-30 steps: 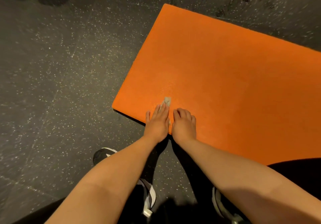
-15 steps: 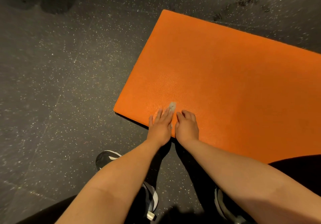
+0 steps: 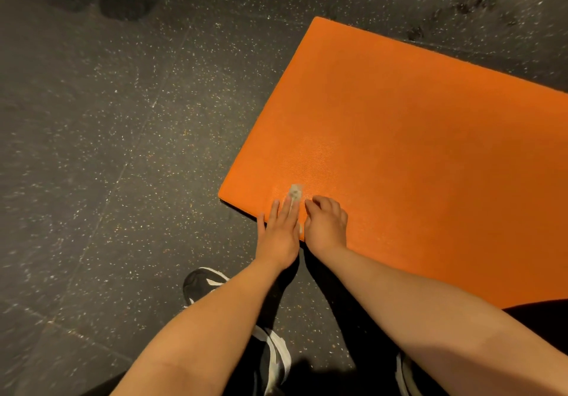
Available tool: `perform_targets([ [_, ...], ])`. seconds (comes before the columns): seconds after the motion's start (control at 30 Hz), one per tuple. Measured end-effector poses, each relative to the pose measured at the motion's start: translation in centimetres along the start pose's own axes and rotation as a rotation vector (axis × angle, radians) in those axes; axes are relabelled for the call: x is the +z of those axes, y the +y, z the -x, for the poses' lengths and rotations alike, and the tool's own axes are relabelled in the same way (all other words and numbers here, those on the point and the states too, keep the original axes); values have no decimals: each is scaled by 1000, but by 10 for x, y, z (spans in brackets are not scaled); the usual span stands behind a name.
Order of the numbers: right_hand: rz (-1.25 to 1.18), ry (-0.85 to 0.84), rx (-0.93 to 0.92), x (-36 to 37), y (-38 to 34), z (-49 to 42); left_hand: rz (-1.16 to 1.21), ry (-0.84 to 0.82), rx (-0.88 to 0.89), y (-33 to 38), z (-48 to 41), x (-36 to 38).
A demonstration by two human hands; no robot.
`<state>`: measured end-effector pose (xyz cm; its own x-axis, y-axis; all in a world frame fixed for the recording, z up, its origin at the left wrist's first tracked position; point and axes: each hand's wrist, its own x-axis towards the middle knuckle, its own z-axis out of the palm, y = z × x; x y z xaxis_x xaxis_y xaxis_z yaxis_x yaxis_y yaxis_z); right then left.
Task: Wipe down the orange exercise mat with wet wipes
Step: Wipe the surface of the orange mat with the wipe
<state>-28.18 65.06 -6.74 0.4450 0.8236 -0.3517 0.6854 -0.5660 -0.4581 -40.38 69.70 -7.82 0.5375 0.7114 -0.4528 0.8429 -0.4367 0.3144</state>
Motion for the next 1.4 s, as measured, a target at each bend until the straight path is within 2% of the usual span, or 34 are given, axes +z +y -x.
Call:
perform_targets([
  [0.1, 53, -26, -21, 3, 3, 1, 60, 56, -215, -15, -9, -9],
  [0.17, 66, -23, -36, 3, 4, 3, 103, 69, -297, -15, -13, -12],
  [0.23, 46, -8, -33, 2, 3, 4, 138, 50, -289, -1, -12, -11],
  [0.37, -151, -67, -74, -1, -2, 2, 224, -5, -125, 28, 0, 2],
  [0.53, -392, -40, -57, -7, 5, -1, 338, 58, -126, 27, 1, -14],
  [0.7, -140, -155, -172, -9, -3, 2, 459, 175, -248, 30, 12, -26],
  [0.9, 128, -230, -224, -17, 0, 0, 462, 118, -226, 36, 20, -22],
  [1.03, 44, -92, -100, -20, 15, 8, 583, 15, -261, 59, 18, -26],
  [1.17, -66, 19, -34, -28, 23, 12, 506, -20, -212, 70, 9, -31],
  [1.27, -92, -1, -60, -29, 22, 13, 476, -2, -264, 69, 7, -29],
  [1.4, -94, -164, -141, -27, 21, 14, 473, 76, -289, 67, 12, -27],
])
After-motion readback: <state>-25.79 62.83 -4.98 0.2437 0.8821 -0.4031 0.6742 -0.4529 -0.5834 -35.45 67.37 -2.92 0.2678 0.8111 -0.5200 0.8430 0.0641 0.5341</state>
